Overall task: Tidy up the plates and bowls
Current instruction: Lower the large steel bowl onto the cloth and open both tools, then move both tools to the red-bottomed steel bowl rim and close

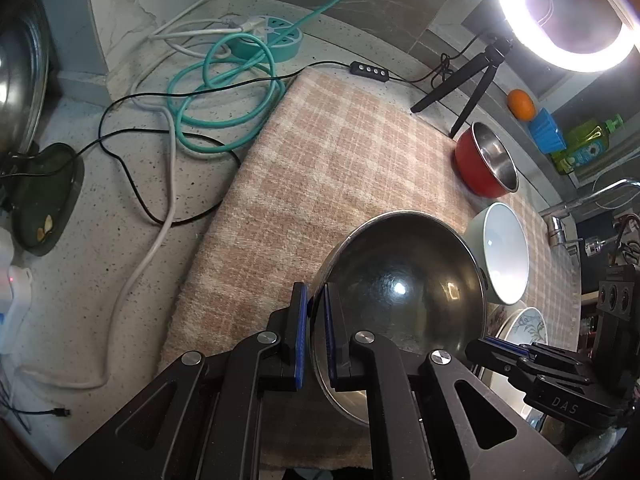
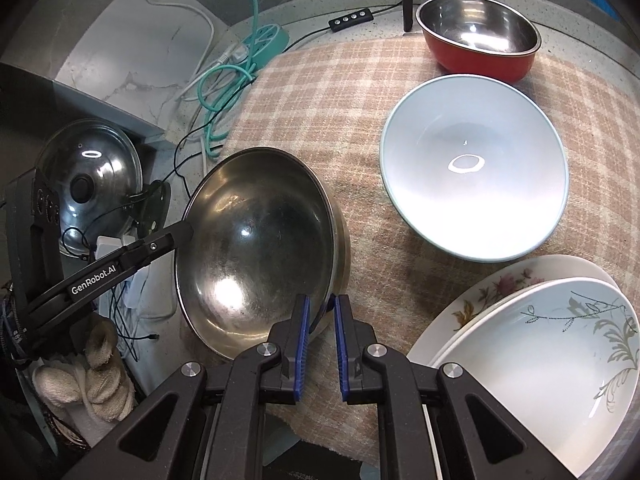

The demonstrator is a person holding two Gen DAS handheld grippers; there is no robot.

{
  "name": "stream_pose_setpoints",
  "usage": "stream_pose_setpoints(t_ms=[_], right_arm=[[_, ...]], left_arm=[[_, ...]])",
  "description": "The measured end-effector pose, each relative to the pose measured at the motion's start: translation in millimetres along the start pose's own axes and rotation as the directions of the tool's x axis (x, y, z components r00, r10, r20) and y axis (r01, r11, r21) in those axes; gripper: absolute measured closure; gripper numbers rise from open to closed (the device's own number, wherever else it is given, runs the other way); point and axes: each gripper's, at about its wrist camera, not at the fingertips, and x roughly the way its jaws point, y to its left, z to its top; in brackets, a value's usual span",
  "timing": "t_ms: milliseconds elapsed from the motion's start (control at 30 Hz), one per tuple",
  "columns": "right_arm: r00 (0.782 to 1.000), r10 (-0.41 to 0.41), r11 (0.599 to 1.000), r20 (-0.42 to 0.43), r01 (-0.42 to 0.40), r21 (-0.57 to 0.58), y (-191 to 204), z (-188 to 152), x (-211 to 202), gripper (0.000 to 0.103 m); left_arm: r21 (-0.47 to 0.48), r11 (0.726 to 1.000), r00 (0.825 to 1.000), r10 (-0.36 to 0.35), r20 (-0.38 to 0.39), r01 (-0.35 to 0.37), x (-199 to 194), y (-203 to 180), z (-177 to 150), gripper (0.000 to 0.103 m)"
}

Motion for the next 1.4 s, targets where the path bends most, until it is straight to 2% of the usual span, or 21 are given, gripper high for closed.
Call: stream_pose_setpoints(t_ms=[433, 533, 667, 733, 800, 900, 1100, 1400], right_arm=[[1.000, 0.002, 1.000, 0.012, -0.002, -0.019, 1.4, 0.4, -1.8, 0.090], [1.000, 0.004, 0.999, 0.012, -0.003, -0.033, 2.3, 0.2, -2.4, 0.089], [1.000, -0.003, 0.999, 0.026, 0.004, -0.035, 2.4, -0.2, -6.0, 0.089], [0.999, 0.007, 1.000, 0.031, -0.006, -0.030, 1.0, -1.2, -9.9, 0.083], [0.999, 0.007, 1.000, 0.042, -0.006, -0.027, -0.2, -1.7, -14.5, 0.082], [0.998, 0.007, 1.000, 0.058, -0.005, -0.024, -3.5, -3.0, -23.8, 0.081], [0.994, -0.001, 0.999, 0.109, 0.006, -0.043, -8.8, -3.6, -53.6, 0.080], [0.979, 0.004, 1.000, 0.205, -0.004, -0.003, -37.8, 12.1, -111.9, 0.078]], left_arm=[[-0.002, 1.000, 1.000, -0.011, -0.008, 0.011, 0.4, 1.8, 0.6, 0.096], [-0.003, 1.000, 1.000, -0.016, -0.014, 0.016, 0.8, 1.4, 1.2, 0.089], [-0.005, 1.000, 1.000, -0.016, -0.004, 0.016, -2.2, 0.0, 2.1, 0.089], [-0.005, 1.000, 1.000, -0.016, 0.006, 0.016, -6.3, -0.8, 2.5, 0.089], [-0.008, 1.000, 1.000, -0.020, 0.016, 0.020, -11.8, -0.8, 4.2, 0.088], [-0.003, 1.000, 0.999, -0.023, 0.032, 0.023, -19.3, -1.7, 6.6, 0.085], [0.025, 0.999, 0.997, -0.041, 0.060, 0.040, -35.7, -13.6, 13.5, 0.085], [0.087, 0.990, 0.990, -0.119, 0.072, 0.112, -50.9, -50.6, 31.4, 0.085]])
